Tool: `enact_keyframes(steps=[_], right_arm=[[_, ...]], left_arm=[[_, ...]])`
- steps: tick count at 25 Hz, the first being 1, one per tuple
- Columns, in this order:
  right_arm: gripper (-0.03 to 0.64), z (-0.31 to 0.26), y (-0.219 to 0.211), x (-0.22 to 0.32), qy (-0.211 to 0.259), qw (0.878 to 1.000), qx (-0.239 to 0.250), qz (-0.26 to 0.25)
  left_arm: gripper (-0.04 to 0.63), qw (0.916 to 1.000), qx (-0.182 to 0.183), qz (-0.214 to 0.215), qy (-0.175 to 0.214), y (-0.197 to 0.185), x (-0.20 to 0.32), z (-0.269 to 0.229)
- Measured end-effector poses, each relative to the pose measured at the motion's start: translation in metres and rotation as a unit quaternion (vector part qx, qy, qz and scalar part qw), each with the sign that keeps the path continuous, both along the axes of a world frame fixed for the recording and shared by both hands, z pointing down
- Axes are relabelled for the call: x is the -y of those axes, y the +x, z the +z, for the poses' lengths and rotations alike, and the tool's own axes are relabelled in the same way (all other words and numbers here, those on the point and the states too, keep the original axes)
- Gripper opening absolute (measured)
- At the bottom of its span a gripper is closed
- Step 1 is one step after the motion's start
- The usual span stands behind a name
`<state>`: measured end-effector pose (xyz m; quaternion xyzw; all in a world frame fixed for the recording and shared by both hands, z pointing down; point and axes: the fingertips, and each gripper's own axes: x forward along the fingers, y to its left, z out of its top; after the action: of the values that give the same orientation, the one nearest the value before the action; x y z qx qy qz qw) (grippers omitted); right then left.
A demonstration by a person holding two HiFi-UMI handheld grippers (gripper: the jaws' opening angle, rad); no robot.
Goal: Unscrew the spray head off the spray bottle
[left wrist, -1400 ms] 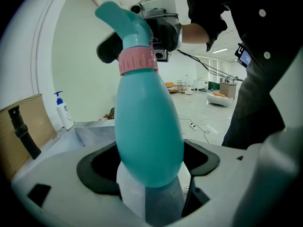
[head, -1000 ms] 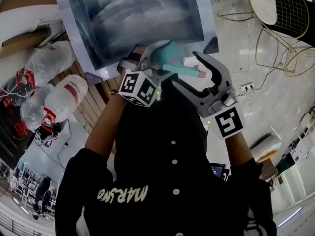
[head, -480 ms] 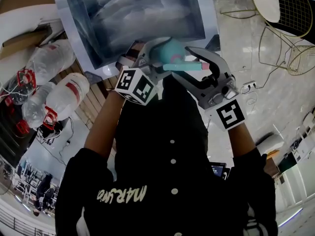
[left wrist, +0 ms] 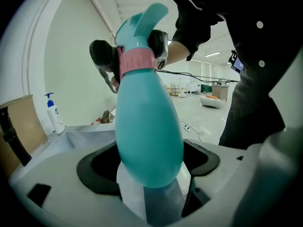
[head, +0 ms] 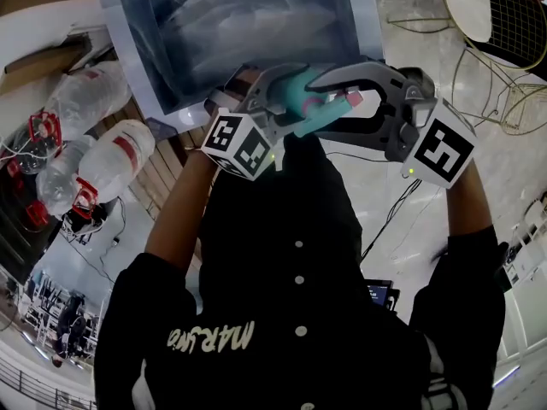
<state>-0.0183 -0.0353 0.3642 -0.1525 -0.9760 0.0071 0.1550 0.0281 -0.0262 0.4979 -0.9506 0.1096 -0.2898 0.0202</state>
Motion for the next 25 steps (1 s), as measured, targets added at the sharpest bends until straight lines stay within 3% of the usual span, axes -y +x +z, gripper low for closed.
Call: enact_keyframes(steps=[4, 6, 8, 10, 12, 14, 15, 21, 25], right_arm=[[0.269, -0.005, 0.005, 0.006, -0.044, 0.998, 0.012, 0.052], [0.305, -0.013, 0.013, 0.015, -0.064, 0.992, 0.025, 0.106], [0.337, -0.023, 0.023, 0.027, -0.073, 0.978, 0.042, 0.189], [0.359, -0.032, 0.032, 0.031, -0.065, 0.952, 0.053, 0.296], [0.371, -0.034, 0.037, 0.024, -0.047, 0.912, 0.052, 0.405], [0.382, -0.031, 0.035, 0.011, -0.033, 0.873, 0.043, 0.484], [0.390, -0.028, 0.031, 0.004, -0.031, 0.860, 0.037, 0.508], [0.439, -0.006, 0.011, -0.001, -0.024, 0.799, -0.007, 0.601], [0.437, 0.007, 0.001, 0.007, -0.006, 0.792, -0.036, 0.610]], left_arm=[[0.407, 1.0000, 0.000, 0.000, 0.004, 0.000, -0.002, 0.001], [0.406, 1.0000, -0.001, 0.000, 0.005, 0.000, -0.001, 0.001], [0.405, 1.0000, -0.002, -0.003, 0.007, -0.001, -0.001, 0.001], [0.405, 0.9999, -0.002, -0.006, 0.008, -0.002, -0.002, 0.001], [0.407, 0.9999, -0.003, -0.010, 0.008, -0.002, -0.003, 0.000], [0.406, 0.9999, -0.002, -0.014, 0.009, -0.001, -0.003, -0.001], [0.406, 0.9998, -0.002, -0.016, 0.010, -0.001, -0.003, -0.001], [0.405, 0.9995, 0.005, -0.026, 0.015, -0.002, -0.004, 0.000], [0.405, 0.9995, 0.007, -0.027, 0.014, -0.001, -0.005, 0.001]])
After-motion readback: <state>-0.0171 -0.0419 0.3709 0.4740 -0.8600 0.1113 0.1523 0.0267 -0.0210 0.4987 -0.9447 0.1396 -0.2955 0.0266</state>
